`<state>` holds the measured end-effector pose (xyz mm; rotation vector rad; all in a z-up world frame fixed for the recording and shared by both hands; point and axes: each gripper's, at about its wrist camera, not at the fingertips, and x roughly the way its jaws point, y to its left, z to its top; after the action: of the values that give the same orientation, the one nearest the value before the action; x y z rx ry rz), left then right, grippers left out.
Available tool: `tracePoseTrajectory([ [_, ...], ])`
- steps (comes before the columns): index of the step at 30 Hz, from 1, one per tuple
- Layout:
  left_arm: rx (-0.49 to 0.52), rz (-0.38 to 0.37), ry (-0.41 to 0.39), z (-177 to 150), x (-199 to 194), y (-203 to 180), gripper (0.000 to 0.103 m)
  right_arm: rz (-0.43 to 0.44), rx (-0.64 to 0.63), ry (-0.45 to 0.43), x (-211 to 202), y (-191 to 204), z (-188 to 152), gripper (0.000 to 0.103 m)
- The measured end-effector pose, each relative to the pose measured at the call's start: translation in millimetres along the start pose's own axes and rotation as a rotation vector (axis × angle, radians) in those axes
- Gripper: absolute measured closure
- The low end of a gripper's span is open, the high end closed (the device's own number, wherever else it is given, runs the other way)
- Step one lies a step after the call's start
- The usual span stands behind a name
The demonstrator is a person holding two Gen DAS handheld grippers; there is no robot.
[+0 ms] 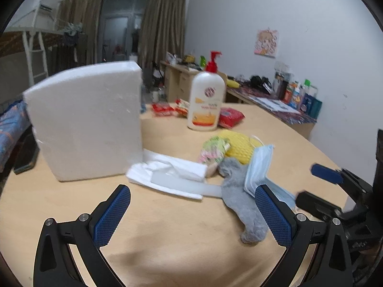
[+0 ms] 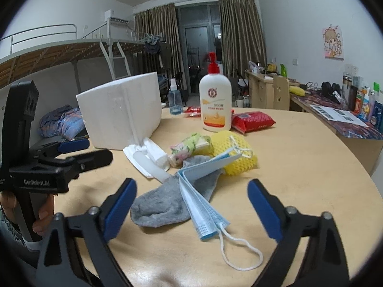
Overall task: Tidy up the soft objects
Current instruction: 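Grasp the light-blue face mask with the right gripper and lift it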
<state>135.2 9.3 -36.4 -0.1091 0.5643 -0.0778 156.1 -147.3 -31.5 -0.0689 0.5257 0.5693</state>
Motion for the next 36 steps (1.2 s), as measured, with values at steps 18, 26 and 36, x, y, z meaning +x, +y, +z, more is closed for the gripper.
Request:
tracePoseTrajectory([
  [18,0.094,-0.145,0.108,-19,26,-18,0.0,0.093,-0.036,0.17,44,-5,2,0.077],
  [26,0.103,-0.184,0.137,-19,33,-25,0.0,0.103,-0.03,0.201,50,-11,-3,0.076],
  [36,0.101,-0.189,0.153,-20,39,-31,0.0,0.139,-0.049,0.208,49,-12,-7,0.077],
])
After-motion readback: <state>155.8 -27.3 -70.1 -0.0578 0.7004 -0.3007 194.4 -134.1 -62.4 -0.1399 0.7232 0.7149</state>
